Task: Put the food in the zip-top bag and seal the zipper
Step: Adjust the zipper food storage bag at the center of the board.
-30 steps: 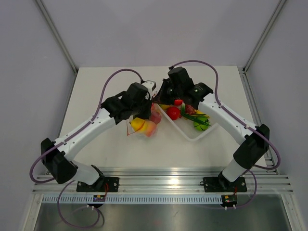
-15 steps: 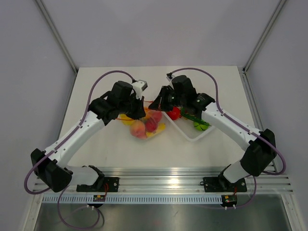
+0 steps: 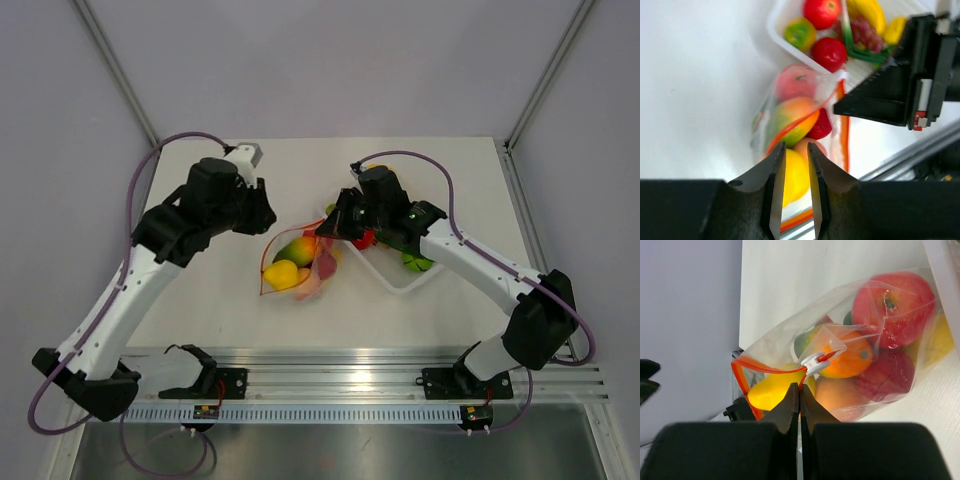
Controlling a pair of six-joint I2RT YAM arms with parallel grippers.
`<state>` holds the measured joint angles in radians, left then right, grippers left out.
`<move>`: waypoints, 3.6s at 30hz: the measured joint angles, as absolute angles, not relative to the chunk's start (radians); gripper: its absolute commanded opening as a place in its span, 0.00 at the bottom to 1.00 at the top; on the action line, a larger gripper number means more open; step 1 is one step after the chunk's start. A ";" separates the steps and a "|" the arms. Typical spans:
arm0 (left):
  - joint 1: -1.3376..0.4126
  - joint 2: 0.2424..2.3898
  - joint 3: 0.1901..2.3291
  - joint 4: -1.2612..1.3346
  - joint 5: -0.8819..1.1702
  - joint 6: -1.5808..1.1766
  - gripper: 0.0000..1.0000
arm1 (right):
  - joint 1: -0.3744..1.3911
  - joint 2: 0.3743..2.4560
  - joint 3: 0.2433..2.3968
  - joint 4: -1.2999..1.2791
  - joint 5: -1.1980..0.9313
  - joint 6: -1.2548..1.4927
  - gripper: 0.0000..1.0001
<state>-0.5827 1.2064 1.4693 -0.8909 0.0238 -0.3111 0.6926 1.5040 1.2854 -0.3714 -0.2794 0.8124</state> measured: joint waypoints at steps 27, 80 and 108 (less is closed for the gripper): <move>-0.601 0.638 0.771 -0.767 0.069 -0.881 0.26 | 0.693 1.496 1.287 -0.372 -0.281 0.820 0.00; -0.766 0.875 0.856 -0.803 -0.033 -0.817 0.00 | 0.693 1.518 1.317 -0.397 -0.277 0.817 0.17; -0.601 0.981 1.052 -0.814 0.185 -0.691 0.00 | 0.819 1.525 1.530 -0.781 0.120 0.464 0.49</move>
